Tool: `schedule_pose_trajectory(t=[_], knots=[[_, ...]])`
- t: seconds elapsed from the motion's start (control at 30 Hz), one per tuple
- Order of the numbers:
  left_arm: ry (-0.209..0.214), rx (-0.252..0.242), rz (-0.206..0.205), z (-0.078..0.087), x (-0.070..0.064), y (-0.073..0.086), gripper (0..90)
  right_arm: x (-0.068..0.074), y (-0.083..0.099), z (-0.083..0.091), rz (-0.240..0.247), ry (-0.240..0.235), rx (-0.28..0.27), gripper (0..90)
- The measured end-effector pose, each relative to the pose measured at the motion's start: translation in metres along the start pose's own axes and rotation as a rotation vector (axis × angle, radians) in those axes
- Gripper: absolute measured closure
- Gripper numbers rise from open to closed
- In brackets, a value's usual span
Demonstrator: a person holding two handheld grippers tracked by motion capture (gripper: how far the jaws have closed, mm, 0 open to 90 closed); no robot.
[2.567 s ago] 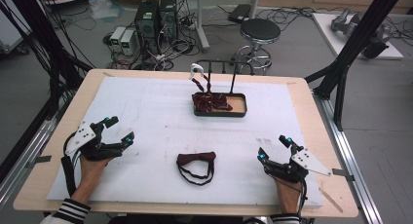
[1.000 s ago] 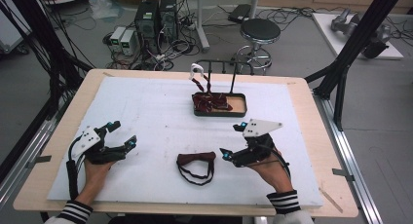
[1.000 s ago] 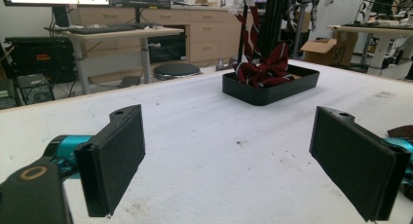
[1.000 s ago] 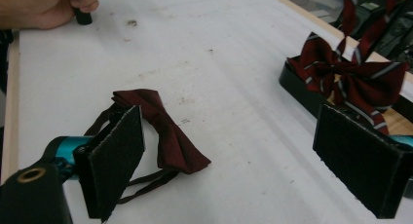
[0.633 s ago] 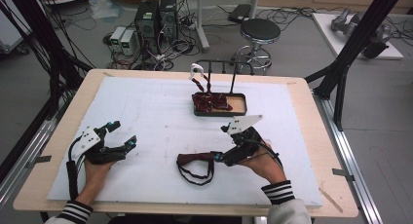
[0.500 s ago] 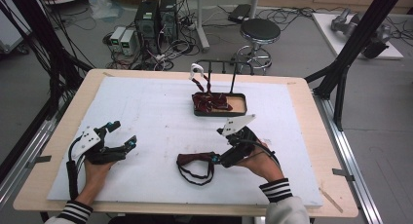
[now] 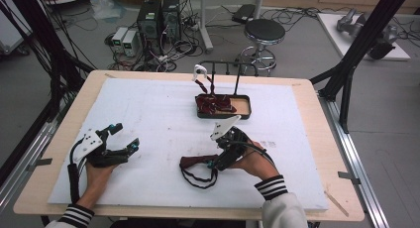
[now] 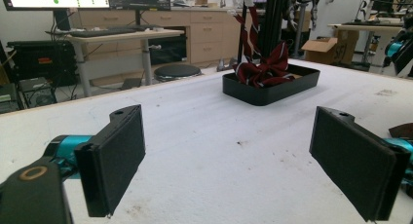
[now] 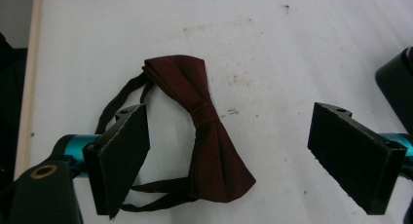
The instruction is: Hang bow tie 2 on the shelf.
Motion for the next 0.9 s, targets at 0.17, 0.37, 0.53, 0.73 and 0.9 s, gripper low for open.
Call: schedule_pose_trajectory(t=[0.17, 0.37, 0.53, 0.73, 0.9], knots=[[-0.001, -0.001, -0.006, 0.000, -0.001, 0.000, 13.4, 0.002, 0.003, -0.009, -0.003, -0.029, 0.037, 14.8], [0.000, -0.002, -0.010, 0.000, -0.001, 0.000, 13.4, 0.006, 0.006, -0.020, 0.014, -0.054, 0.087, 17.9], [-0.001, -0.001, -0.007, 0.000, 0.000, 0.000, 13.4, 0.006, 0.006, -0.023, 0.046, -0.063, 0.114, 23.9], [0.001, -0.002, -0.005, 0.000, 0.000, 0.000, 13.4, 0.007, 0.004, -0.029, 0.074, -0.084, 0.150, 25.4], [0.002, -0.002, -0.008, 0.000, -0.001, 0.000, 13.4, 0.009, 0.003, -0.036, 0.098, -0.095, 0.183, 27.6]])
Point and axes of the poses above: each handheld gripper's, and its own axes: z roughly backward along the jaws, y roughly out of its underside, x roughly to its left, the point moved 9 cm from there along -z, roughly forward along the jaws, and after that the axes turned 13 degrees about z, right-handed, at the moved point
